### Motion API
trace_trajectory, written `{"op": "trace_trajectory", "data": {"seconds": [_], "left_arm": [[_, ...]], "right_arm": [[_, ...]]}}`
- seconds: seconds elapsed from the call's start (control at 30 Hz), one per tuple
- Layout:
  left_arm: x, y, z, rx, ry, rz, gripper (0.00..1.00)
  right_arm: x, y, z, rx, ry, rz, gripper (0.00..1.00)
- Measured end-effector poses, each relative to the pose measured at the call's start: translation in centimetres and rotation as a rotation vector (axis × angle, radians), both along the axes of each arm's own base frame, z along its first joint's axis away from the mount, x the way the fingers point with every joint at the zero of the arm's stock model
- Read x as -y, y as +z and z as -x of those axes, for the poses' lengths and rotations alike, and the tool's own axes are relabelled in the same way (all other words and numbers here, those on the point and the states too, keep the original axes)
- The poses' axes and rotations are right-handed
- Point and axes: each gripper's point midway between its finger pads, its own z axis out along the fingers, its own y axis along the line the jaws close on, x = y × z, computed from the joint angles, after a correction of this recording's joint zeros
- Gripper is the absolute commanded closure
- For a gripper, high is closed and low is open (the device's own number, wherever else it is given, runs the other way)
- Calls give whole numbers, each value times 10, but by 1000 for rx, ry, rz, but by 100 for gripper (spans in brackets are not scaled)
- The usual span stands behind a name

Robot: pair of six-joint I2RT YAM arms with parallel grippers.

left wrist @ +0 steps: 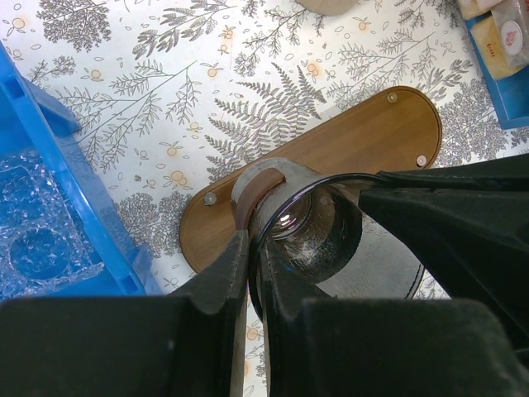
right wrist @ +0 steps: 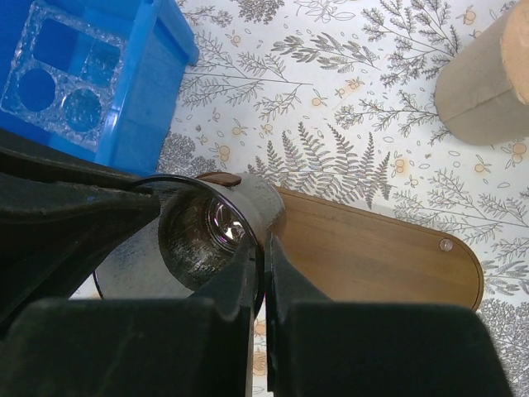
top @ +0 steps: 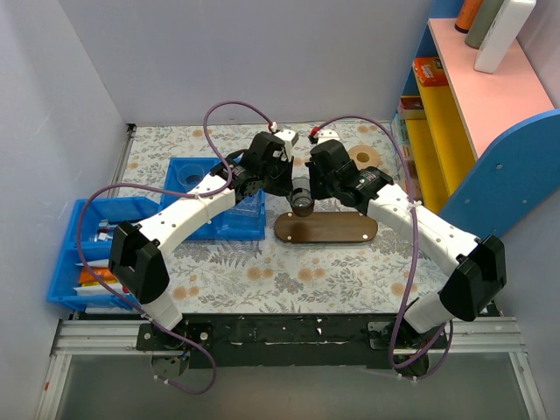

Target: Prepare toiletry sets of a toothbrush and toothpaste on the tray

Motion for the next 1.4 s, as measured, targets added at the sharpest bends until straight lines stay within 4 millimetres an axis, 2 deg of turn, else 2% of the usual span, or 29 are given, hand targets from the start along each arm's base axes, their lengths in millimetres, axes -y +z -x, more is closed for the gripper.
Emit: {"op": "trace_trajectory", "data": {"seconds": [0.03,0.13,0.17,0.23,0.27,0.3,0.33,0.4,0.53,0.67,0.8,1.0,1.1,1.4], "left_arm": [[0,0,0,2,-2,1,100],[2,0,0,3,-9,6,87],[2,-1,0,4,-12,9,71],[4,0,1,7,-23,20,62],[6,4,1,15,-28,34,56],[8,9,2,26,-34,51,38],[8,14,2,39,-38,64,31],[8,28,3,75,-43,95,19],[1,53,9,147,-39,146,3],[-8,68,12,212,-22,174,2],[-20,76,16,272,4,191,2],[-45,98,31,382,34,258,2],[-55,110,32,434,52,298,2],[-68,111,22,465,91,315,2]], "right_arm": [[0,0,0,0,-4,-1,99],[1,0,-1,1,-8,0,99],[1,0,-1,0,-10,2,99],[3,-2,1,-8,-13,9,99],[4,-4,2,-14,-14,17,99],[6,-7,3,-23,-16,26,99],[7,-10,5,-32,-17,32,99],[9,-16,7,-45,-21,40,99],[14,-32,11,-75,-36,56,99],[19,-41,14,-93,-44,57,99],[21,-45,15,-99,-40,28,99],[12,-50,14,-103,6,-50,99],[3,-56,18,-108,60,-87,99],[-15,-56,21,-112,189,-106,99]]}}
